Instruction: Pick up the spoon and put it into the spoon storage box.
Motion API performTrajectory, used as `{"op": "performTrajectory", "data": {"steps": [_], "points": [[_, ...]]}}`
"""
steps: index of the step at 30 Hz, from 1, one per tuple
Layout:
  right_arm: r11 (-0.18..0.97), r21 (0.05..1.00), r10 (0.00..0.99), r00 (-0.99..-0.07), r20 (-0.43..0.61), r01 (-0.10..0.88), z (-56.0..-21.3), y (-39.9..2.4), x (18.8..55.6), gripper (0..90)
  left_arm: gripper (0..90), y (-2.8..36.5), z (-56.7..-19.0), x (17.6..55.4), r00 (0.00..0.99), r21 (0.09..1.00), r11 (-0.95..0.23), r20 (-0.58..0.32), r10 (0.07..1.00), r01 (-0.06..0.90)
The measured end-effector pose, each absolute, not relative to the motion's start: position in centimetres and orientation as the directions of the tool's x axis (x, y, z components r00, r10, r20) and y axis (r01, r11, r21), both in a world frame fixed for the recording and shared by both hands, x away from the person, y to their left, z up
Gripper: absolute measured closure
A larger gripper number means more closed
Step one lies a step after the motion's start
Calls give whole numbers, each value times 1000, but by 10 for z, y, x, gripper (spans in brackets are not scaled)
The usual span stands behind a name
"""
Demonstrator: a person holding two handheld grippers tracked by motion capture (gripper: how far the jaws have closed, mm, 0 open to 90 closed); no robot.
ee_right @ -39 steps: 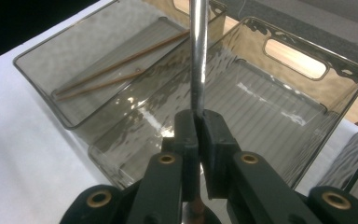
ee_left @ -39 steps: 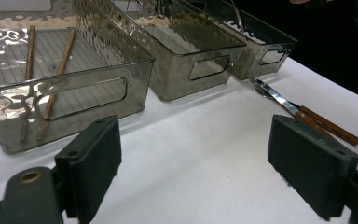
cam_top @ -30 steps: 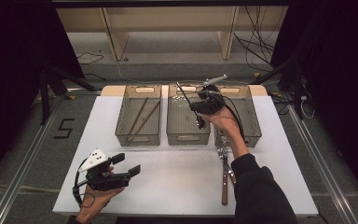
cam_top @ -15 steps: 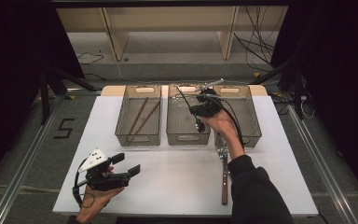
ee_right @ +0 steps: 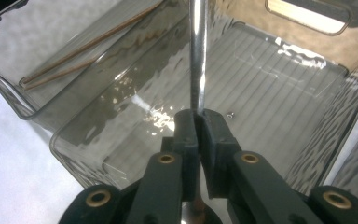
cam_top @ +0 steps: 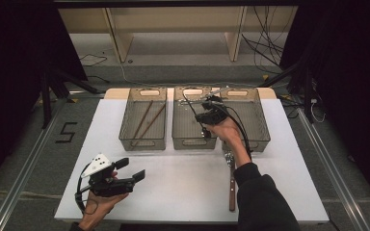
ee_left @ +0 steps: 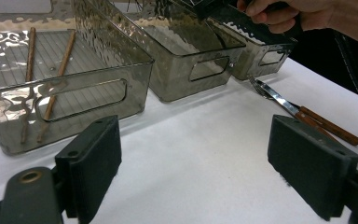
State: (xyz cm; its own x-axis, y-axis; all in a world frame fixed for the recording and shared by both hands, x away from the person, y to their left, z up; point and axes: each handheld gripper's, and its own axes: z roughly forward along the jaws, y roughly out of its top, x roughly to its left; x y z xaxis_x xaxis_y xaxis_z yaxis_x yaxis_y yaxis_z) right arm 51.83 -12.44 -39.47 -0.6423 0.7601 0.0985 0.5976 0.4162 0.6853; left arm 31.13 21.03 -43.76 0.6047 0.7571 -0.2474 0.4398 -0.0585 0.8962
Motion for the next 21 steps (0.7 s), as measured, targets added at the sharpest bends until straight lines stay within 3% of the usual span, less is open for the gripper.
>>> {"op": "performTrajectory", "data": {"steps": [6, 10, 21], "points": [[414, 678, 764, -636, 104, 607, -397, -123, 519, 844, 171, 210, -438, 311, 605, 896, -60, -247, 757, 440], [402, 676, 770, -627, 116, 618, -397, -123, 520, 723, 171, 210, -438, 311, 605, 896, -59, -247, 757, 441], [413, 688, 764, -638, 95, 596, -386, -125, 510, 535, 170, 210, -438, 311, 607, 895, -66, -243, 757, 441]]}}
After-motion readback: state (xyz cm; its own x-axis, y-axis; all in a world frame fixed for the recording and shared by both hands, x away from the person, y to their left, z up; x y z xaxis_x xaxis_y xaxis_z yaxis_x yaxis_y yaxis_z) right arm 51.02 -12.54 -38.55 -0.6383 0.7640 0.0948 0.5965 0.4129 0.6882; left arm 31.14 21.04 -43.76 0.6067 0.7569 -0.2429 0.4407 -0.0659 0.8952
